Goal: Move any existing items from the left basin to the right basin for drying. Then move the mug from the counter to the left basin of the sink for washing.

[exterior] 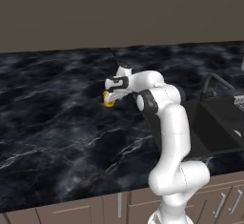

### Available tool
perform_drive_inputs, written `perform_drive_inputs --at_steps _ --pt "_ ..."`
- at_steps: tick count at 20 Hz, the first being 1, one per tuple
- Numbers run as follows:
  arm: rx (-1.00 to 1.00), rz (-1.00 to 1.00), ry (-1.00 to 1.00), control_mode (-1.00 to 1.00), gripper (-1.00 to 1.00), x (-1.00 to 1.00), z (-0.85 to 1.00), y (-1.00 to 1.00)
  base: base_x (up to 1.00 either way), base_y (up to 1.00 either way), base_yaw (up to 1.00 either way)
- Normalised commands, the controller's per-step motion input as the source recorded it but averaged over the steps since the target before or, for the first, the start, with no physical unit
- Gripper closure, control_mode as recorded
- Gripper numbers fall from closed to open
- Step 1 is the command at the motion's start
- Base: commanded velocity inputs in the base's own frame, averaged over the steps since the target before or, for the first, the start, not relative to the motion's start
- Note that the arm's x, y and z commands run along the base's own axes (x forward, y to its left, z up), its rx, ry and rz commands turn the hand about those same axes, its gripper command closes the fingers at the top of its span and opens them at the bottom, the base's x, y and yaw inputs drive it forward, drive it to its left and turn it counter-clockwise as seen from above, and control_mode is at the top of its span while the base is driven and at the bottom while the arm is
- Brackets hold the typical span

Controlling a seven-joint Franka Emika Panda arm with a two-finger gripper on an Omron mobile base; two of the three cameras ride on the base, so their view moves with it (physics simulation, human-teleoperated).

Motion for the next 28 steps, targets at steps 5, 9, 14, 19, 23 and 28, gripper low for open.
perform_drive_inputs --at_steps 5,9,14,19,23,28 --pt "0.0 0.03 0.0 -1.0 -1.0 0.22 -0.05 0.0 0.0 0.0 0.0" --pt "0.0 0.02 0.0 -1.0 -1.0 0.32 -0.02 0.0 0.0 0.0 0.0" --pt "0.0 0.02 0.0 -1.0 1.0 0.21 -0.01 0.01 0.0 0.0 0.0" --pt "0.0 0.04 0.0 -1.0 1.0 0.0 -0.07 0.07 0.0 0.0 0.0" --pt "0.0 0.01 0.01 -1.0 1.0 0.0 -0.08 0.08 0.0 0.0 0.0" --pt "0.0 0.0 0.0 -1.0 1.0 -0.11 -0.01 0.01 0.0 0.0 0.0"
